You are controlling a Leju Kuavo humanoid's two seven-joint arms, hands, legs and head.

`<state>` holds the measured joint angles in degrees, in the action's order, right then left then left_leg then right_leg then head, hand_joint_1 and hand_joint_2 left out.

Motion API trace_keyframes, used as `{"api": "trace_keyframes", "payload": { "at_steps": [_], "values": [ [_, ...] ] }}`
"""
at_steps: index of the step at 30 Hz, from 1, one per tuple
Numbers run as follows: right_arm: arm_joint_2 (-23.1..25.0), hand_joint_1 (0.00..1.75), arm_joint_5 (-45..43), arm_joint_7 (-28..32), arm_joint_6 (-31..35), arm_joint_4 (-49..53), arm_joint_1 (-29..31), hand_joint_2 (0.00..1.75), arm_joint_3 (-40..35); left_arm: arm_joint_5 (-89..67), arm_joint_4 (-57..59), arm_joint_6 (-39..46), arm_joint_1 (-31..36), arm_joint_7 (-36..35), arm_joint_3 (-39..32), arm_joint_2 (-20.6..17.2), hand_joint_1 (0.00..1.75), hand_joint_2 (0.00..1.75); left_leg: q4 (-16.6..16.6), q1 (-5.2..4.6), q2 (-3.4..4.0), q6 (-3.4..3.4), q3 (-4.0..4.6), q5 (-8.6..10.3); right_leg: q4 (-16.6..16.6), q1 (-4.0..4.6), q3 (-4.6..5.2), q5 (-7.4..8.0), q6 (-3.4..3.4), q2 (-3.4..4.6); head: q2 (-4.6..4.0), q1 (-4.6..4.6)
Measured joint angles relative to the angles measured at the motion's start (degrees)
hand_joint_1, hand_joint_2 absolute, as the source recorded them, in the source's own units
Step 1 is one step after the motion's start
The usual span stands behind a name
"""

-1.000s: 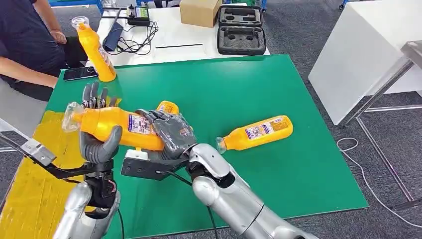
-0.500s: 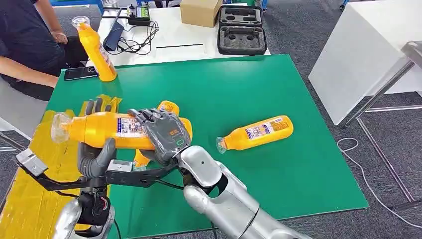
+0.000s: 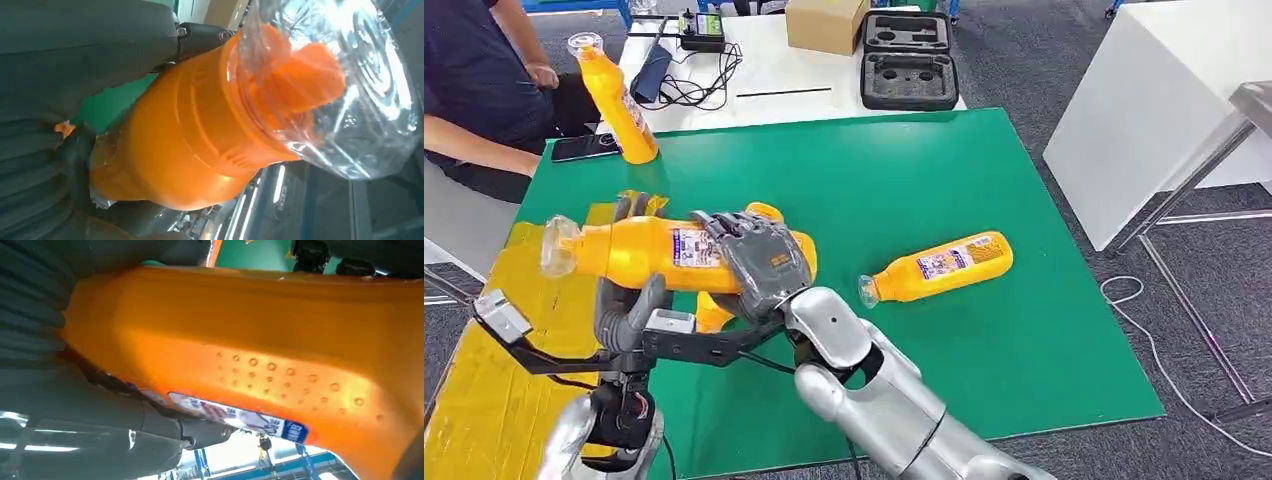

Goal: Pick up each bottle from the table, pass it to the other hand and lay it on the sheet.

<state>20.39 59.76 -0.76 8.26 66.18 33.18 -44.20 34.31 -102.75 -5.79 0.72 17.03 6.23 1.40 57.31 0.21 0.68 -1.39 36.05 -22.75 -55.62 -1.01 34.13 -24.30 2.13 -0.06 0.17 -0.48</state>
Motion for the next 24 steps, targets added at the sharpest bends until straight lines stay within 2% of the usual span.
{"api": "trace_keyframes", "payload": {
  "at_steps": [9,24],
  "values": [
    [0.35,1.75,-0.96,-0.52,0.35,-1.86,0.18,1.75,0.16,-0.39,1.62,2.05,2.69,-0.04,0.59,1.31,0.00,1.75,0.00,0.00,0.01,0.00,0.00,0.00,0.00,0.01,0.01,0.00,0.00,0.01,0.00,0.00],
    [0.44,1.75,-2.53,-2.55,1.07,-3.69,1.16,1.75,-2.31,-2.40,2.10,3.43,3.30,-0.04,0.53,1.88,0.00,1.75,0.00,0.00,0.03,0.00,0.00,0.00,0.00,0.00,0.03,0.00,0.00,0.02,0.00,0.00]
  ]
}}
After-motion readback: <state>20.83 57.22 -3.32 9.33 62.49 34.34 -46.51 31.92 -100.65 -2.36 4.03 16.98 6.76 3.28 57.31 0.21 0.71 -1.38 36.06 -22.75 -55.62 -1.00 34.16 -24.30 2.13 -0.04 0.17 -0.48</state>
